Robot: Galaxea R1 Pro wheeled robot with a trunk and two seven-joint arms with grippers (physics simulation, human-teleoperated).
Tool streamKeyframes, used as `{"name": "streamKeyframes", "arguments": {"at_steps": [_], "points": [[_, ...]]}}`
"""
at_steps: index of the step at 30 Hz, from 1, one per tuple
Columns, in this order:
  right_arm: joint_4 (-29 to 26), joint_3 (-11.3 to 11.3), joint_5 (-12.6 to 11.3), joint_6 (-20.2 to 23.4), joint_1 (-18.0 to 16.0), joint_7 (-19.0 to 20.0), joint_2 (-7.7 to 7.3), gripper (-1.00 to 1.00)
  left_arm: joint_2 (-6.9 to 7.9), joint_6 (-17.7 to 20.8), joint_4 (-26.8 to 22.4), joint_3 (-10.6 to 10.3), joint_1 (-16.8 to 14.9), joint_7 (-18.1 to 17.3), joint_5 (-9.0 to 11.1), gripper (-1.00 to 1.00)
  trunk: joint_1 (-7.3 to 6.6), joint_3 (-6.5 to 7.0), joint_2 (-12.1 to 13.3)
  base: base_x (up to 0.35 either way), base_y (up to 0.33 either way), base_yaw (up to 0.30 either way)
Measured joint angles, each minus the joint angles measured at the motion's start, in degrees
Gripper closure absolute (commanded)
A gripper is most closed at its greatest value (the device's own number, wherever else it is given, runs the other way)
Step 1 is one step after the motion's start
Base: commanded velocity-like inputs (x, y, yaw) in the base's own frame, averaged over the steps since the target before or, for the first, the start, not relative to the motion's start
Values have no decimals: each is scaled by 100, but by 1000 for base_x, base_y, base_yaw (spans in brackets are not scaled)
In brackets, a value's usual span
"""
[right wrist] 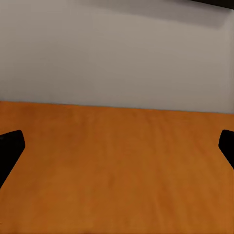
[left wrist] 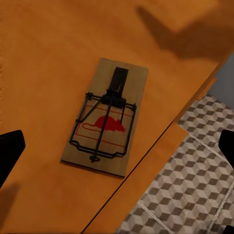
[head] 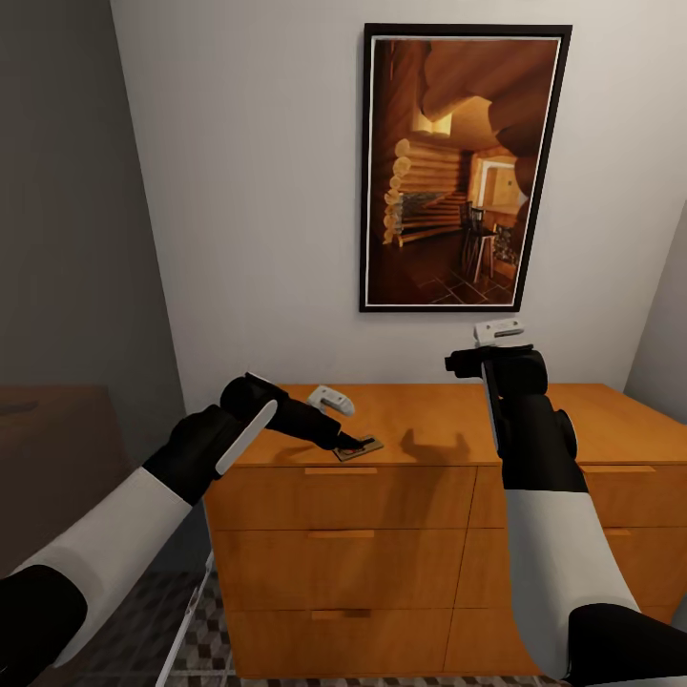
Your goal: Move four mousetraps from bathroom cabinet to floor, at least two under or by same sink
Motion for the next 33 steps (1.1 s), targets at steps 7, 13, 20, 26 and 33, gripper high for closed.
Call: {"name": "streamKeyframes", "arguments": {"at_steps": [7,13,20,26,33], "points": [[1,4,0,0,0,0,4,-100,5,4,22,0,0,-3,-25,-100,0,0,0,0,0,0],[1,8,0,0,0,0,6,-100,6,5,24,-2,0,0,-38,-100,0,0,0,0,0,0],[1,7,-4,0,0,0,7,-100,18,5,50,-6,0,1,-44,-100,0,0,0,0,0,0],[1,9,-7,0,0,0,8,-100,22,5,58,-7,0,6,-48,-100,0,0,0,0,0,0],[2,10,-9,0,0,0,8,-100,24,5,40,-9,0,9,-79,-100,0,0,0,0,0,0]]}}
